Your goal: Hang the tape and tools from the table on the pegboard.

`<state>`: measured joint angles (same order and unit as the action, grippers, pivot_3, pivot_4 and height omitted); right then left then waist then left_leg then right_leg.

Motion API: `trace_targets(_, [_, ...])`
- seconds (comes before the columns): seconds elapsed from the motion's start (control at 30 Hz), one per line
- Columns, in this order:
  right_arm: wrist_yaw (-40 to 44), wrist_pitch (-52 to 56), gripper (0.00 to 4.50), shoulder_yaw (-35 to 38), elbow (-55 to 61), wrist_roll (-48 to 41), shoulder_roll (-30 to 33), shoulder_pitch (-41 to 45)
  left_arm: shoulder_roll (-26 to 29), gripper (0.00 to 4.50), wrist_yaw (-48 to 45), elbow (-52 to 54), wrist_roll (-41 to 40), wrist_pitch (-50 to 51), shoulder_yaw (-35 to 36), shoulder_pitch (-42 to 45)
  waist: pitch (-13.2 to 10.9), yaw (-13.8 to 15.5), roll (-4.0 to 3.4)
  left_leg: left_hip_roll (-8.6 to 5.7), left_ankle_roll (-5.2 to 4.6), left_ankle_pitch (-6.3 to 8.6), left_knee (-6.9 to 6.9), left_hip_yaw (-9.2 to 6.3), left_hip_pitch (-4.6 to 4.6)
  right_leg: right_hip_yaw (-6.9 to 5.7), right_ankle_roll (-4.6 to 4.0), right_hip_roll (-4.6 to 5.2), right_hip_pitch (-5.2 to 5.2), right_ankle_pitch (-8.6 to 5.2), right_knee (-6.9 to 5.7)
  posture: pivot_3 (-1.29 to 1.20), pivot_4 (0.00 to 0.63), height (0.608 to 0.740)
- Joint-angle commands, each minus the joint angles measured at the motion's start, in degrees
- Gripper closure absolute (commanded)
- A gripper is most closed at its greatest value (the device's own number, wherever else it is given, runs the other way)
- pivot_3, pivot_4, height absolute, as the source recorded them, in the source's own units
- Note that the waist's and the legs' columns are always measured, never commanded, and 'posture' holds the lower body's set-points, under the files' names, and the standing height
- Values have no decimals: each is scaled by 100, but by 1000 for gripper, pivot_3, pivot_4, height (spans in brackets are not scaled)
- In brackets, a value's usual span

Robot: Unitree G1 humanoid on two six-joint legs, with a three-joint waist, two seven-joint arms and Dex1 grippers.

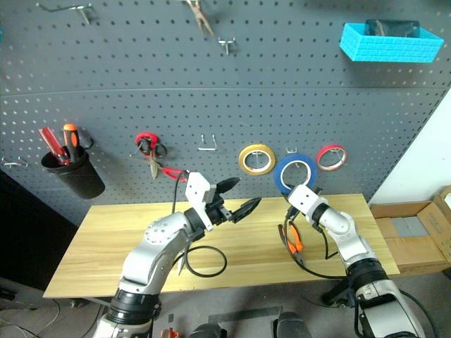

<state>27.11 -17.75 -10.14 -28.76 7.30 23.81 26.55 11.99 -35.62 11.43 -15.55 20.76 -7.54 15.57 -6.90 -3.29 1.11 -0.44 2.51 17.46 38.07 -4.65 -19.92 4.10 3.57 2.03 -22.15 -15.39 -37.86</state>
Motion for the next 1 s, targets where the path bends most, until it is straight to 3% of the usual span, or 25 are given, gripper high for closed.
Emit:
trace_targets(0.03, [-36, 344, 2507, 233, 400, -185, -22, -70, 35, 0, -29, 170, 15, -171, -94, -15, 0, 2, 0, 0, 0, 0, 0, 0, 0, 0, 0, 0, 0, 0, 0, -28, 78, 740])
trace_targets(0.27, [55, 996, 166, 296, 1329, -336, 20, -873, 41, 0, -5, 219, 24, -175, -220, -159, -2, 7, -2, 0, -3, 2, -1, -1, 0, -1, 0, 0, 0, 0, 0, -27, 99, 740])
trace_targets(0.3, [25, 1149, 30, 331, 1530, -348, 19, -1037, 54, 0, -6, 252, 29, -165, -244, -233, -3, 10, -4, 0, -3, 2, -2, 0, 0, 0, 1, 0, 0, 0, 1, -28, 103, 740])
trace_targets(0.4, [-104, 1978, 30, 410, 2177, -295, -21, -1461, 143, 0, -34, 416, 4, -112, -297, -524, -19, 6, -11, 1, -4, 2, -4, 0, -1, 1, 1, 0, -1, -1, 4, -28, 123, 740])
trace_targets(0.53, [-322, 4151, 30, 566, 2918, -535, -378, -1660, 518, 0, -247, 301, 246, -443, -488, -1084, -49, -9, -31, 2, -4, 2, -4, -3, 5, 1, 1, -1, 3, -1, -4, -27, 146, 740])
trace_targets(0.67, [-664, 6108, 30, 665, 3212, -668, -861, -1303, 931, 0, -395, 143, 605, -752, -734, -1500, -140, 0, -51, 4, -4, 3, -6, -7, 10, -2, -4, -6, 4, -4, -8, -24, 173, 740])
trace_targets(0.77, [-1244, 7889, 30, 1190, 3193, -814, -1429, -784, 1097, 0, -449, 172, 684, -823, -794, -1730, -235, 10, -62, 2, -5, 2, -5, -10, 6, -3, -4, -5, 1, -5, -8, -17, 197, 740])
trace_targets(1.0, [-1584, 9426, 30, 1356, 3201, -952, -1786, -80, 1169, 0, -413, 330, 642, -804, -723, -1939, -400, 21, -77, 2, -8, 5, -20, -38, -13, -13, -11, 3, -16, -8, 1, -6, 229, 740])
